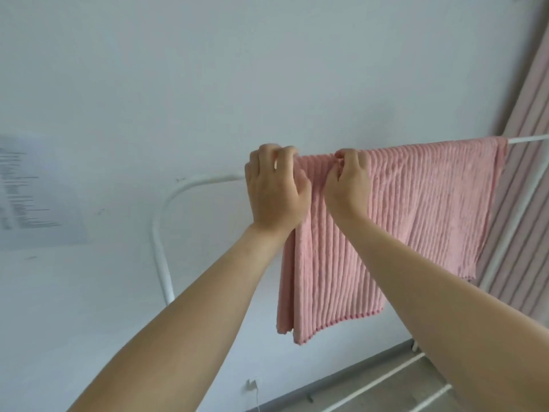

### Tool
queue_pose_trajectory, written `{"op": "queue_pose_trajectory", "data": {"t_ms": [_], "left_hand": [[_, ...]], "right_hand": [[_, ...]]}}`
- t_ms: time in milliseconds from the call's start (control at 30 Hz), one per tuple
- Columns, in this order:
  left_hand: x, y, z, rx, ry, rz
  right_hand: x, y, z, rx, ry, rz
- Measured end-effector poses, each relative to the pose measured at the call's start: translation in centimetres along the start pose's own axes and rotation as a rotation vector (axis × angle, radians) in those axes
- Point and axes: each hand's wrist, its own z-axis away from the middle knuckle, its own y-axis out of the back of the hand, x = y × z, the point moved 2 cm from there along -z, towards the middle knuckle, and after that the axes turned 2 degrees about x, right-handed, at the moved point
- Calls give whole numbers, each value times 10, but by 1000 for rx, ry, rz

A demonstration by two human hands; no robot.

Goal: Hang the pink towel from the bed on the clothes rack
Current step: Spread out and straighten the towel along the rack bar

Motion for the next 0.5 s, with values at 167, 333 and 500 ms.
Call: {"op": "queue_pose_trajectory", "data": {"t_ms": [167, 333, 500], "left_hand": [[0, -29, -35, -598, -94, -409], [-25, -22, -39, -557, -95, -402], [-2, -21, -40, -460, -104, -409]], "right_hand": [[-5, 2, -39, -127, 177, 230], [17, 1, -42, -369, 322, 409], [33, 14, -53, -310, 233, 371]]}}
